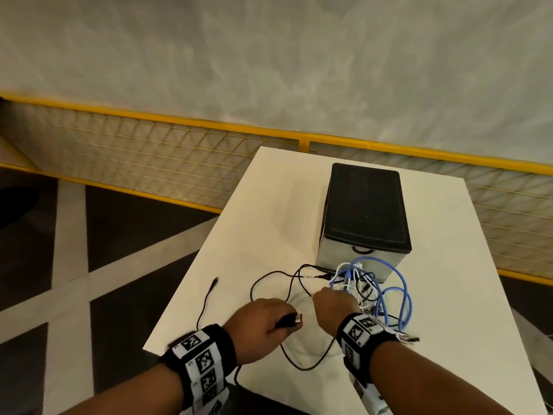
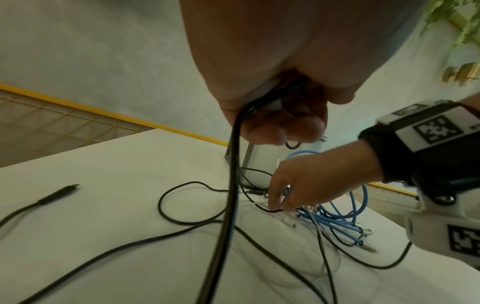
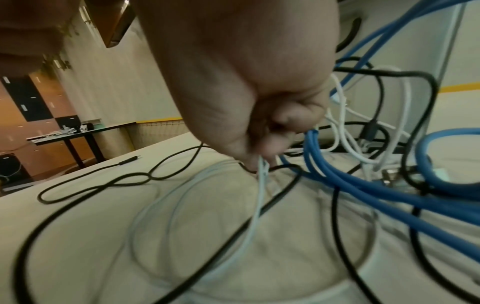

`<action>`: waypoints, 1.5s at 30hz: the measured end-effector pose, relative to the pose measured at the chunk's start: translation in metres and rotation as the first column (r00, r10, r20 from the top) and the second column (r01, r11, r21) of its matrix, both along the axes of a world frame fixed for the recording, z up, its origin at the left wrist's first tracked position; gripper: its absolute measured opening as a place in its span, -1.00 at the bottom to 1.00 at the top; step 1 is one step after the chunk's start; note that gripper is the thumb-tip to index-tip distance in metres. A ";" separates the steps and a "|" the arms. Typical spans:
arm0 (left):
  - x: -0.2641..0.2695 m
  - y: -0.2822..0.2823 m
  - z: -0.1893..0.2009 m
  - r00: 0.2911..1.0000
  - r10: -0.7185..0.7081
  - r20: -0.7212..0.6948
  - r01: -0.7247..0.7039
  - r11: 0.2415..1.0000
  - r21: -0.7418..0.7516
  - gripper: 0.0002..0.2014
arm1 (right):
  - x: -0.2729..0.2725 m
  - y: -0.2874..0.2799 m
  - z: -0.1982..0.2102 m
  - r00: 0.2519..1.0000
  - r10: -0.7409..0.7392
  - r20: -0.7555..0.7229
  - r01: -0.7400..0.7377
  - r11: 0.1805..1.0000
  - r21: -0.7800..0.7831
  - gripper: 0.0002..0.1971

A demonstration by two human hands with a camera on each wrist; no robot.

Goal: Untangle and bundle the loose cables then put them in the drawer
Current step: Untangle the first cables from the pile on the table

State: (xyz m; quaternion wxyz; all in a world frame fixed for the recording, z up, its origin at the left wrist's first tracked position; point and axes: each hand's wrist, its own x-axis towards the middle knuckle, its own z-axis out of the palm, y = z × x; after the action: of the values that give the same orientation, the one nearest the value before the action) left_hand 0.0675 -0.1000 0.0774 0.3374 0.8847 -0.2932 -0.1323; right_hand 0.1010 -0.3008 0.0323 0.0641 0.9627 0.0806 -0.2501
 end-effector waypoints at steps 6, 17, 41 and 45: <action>0.017 -0.004 0.010 0.990 0.126 -0.059 -0.133 0.984 -0.121 -0.52 | -0.006 -0.024 0.050 0.962 -0.182 0.202 0.097 0.924 0.370 -0.73; 0.050 -0.073 0.101 0.705 -0.241 -0.667 -0.198 0.836 -0.511 -0.49 | -0.030 -0.053 0.207 0.844 -0.054 0.533 -0.300 0.777 0.553 -0.84; 0.024 -0.055 0.094 0.726 -0.117 -0.678 -0.482 0.618 -0.622 -0.80 | -0.083 -0.031 0.088 0.569 -0.287 -0.771 0.813 0.056 0.580 -0.50; 0.010 -0.058 0.087 0.685 -0.165 -0.709 -0.434 0.690 -0.579 -0.74 | -0.067 -0.023 0.077 0.426 -0.175 -0.888 0.804 -0.376 0.460 -0.54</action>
State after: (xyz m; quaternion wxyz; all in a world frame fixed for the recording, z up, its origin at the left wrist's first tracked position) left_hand 0.0780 -0.1580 0.1645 0.7465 0.5795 -0.0928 -0.3135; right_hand 0.0339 -0.3240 0.1094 -0.7566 0.5123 -0.2398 -0.3281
